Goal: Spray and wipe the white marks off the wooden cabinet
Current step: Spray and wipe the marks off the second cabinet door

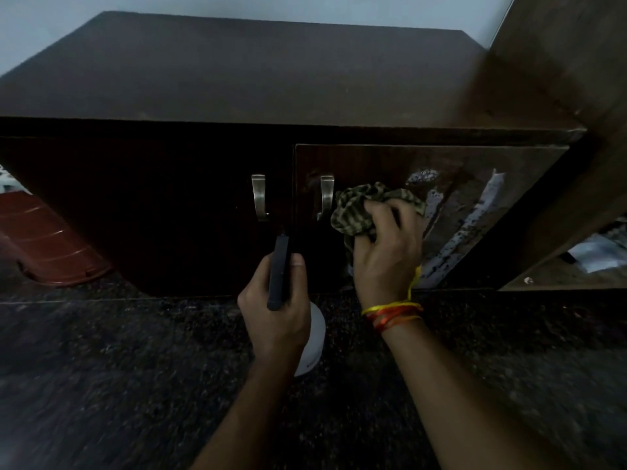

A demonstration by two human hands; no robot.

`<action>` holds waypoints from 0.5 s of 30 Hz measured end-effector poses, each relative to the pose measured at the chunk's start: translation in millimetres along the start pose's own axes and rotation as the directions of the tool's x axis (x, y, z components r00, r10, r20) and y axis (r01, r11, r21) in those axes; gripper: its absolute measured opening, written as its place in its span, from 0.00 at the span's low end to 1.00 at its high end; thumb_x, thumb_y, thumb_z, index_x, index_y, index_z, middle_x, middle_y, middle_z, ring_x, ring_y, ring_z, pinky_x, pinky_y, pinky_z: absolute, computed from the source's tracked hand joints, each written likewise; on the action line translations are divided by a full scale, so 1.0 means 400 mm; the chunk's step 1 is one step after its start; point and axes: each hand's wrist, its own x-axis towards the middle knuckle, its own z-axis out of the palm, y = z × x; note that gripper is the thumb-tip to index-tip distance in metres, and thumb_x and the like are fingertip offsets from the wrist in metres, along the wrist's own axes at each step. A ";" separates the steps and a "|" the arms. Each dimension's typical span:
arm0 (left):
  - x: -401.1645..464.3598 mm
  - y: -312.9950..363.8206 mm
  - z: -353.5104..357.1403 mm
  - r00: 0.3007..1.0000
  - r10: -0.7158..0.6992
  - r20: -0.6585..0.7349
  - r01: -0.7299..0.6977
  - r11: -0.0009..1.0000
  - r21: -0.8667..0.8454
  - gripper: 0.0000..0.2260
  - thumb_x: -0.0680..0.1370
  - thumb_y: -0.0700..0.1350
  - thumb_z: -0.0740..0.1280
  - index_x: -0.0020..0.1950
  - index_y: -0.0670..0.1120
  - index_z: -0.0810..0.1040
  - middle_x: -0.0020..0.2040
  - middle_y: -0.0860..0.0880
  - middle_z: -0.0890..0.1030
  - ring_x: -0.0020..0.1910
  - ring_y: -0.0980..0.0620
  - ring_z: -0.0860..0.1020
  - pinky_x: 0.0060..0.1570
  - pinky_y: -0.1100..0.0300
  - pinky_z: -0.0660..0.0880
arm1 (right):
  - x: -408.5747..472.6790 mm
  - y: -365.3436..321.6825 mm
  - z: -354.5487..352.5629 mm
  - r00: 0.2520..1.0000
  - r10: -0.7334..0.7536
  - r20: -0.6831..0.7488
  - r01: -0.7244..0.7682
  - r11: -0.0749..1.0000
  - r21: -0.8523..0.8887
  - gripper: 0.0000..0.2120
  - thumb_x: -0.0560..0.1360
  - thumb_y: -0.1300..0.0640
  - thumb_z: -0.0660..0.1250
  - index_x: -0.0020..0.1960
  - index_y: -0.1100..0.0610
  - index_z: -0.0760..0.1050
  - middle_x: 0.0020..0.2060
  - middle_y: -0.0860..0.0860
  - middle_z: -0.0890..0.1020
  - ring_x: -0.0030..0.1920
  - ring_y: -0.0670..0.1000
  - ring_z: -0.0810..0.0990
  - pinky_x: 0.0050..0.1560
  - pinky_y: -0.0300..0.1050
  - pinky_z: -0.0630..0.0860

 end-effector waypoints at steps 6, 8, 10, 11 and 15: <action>-0.002 -0.009 -0.005 1.000 0.005 0.000 -0.005 1.000 0.019 0.05 0.77 0.61 0.61 0.43 0.70 0.74 0.36 0.47 0.75 0.27 0.45 0.74 0.26 0.43 0.73 | 0.006 -0.038 0.010 0.998 -0.042 -0.045 0.043 0.999 0.025 0.19 0.71 0.63 0.60 0.61 0.58 0.76 0.56 0.61 0.75 0.56 0.59 0.70 0.53 0.49 0.70; 0.000 -0.013 -0.008 1.000 -0.005 -0.006 0.005 1.000 0.009 0.04 0.77 0.61 0.61 0.42 0.69 0.74 0.35 0.46 0.75 0.27 0.44 0.74 0.26 0.43 0.73 | -0.017 -0.029 0.028 0.999 -0.039 -0.036 0.040 0.999 0.002 0.19 0.72 0.62 0.58 0.62 0.59 0.75 0.57 0.61 0.74 0.57 0.57 0.68 0.54 0.48 0.70; 0.001 -0.015 -0.010 1.000 -0.018 -0.007 0.018 1.000 0.005 0.04 0.76 0.61 0.61 0.43 0.71 0.75 0.36 0.47 0.75 0.28 0.44 0.74 0.27 0.43 0.73 | -0.035 -0.022 0.043 1.000 -0.030 -0.004 0.030 0.999 -0.011 0.19 0.73 0.60 0.58 0.63 0.59 0.74 0.58 0.61 0.73 0.58 0.57 0.68 0.54 0.50 0.73; 0.002 -0.013 -0.012 1.000 -0.021 -0.008 0.021 1.000 0.005 0.05 0.76 0.61 0.61 0.43 0.72 0.74 0.36 0.47 0.75 0.28 0.44 0.74 0.27 0.43 0.73 | -0.038 -0.023 0.047 1.000 -0.014 0.013 0.014 1.000 0.002 0.19 0.73 0.59 0.59 0.64 0.60 0.73 0.58 0.60 0.73 0.59 0.57 0.68 0.55 0.50 0.73; 0.005 -0.011 -0.021 0.999 -0.020 -0.027 0.021 1.000 0.009 0.08 0.77 0.59 0.62 0.38 0.62 0.74 0.29 0.53 0.73 0.24 0.50 0.72 0.24 0.45 0.71 | -0.026 -0.063 0.047 0.993 0.093 0.072 -0.101 0.988 0.120 0.24 0.71 0.58 0.71 0.64 0.60 0.69 0.60 0.60 0.71 0.61 0.59 0.70 0.60 0.50 0.72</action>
